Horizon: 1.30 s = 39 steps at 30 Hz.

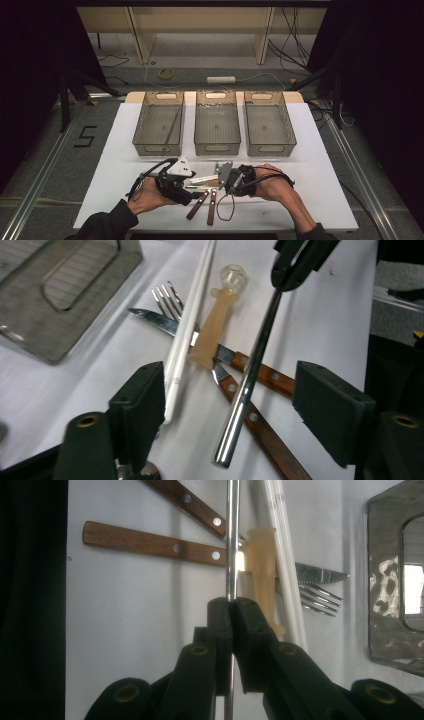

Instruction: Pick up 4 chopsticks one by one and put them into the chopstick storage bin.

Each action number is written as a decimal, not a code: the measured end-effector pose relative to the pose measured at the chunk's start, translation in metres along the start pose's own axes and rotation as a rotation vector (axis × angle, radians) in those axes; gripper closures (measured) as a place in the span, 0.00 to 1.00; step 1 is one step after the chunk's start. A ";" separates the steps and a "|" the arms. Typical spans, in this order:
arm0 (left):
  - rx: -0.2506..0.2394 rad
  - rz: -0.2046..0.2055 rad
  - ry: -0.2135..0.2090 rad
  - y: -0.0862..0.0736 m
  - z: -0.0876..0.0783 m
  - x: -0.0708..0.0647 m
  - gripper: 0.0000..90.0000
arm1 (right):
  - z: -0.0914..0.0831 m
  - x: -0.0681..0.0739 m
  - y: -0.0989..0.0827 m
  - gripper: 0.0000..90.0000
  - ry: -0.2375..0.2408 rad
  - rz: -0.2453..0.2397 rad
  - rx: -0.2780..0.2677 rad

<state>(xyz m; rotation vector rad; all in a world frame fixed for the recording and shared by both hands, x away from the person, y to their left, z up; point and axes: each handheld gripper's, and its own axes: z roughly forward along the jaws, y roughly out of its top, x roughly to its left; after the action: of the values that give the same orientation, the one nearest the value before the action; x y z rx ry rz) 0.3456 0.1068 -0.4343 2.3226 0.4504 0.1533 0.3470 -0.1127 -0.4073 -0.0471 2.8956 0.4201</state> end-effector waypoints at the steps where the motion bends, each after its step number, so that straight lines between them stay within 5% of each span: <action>1: 0.005 0.006 -0.004 0.000 0.001 -0.001 0.37 | 0.000 0.000 0.000 0.96 0.002 -0.004 -0.001; 28: 0.054 0.145 -0.062 -0.002 0.009 -0.010 0.77 | 0.002 0.008 0.009 0.96 0.017 -0.059 -0.009; 39: 0.059 0.206 -0.115 -0.003 0.009 -0.014 0.92 | 0.001 0.010 0.008 0.95 0.038 -0.086 -0.005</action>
<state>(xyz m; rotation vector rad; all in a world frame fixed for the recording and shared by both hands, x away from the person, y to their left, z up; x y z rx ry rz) 0.3339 0.0974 -0.4421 2.4184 0.1600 0.1054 0.3364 -0.1053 -0.4082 -0.1817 2.9170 0.4162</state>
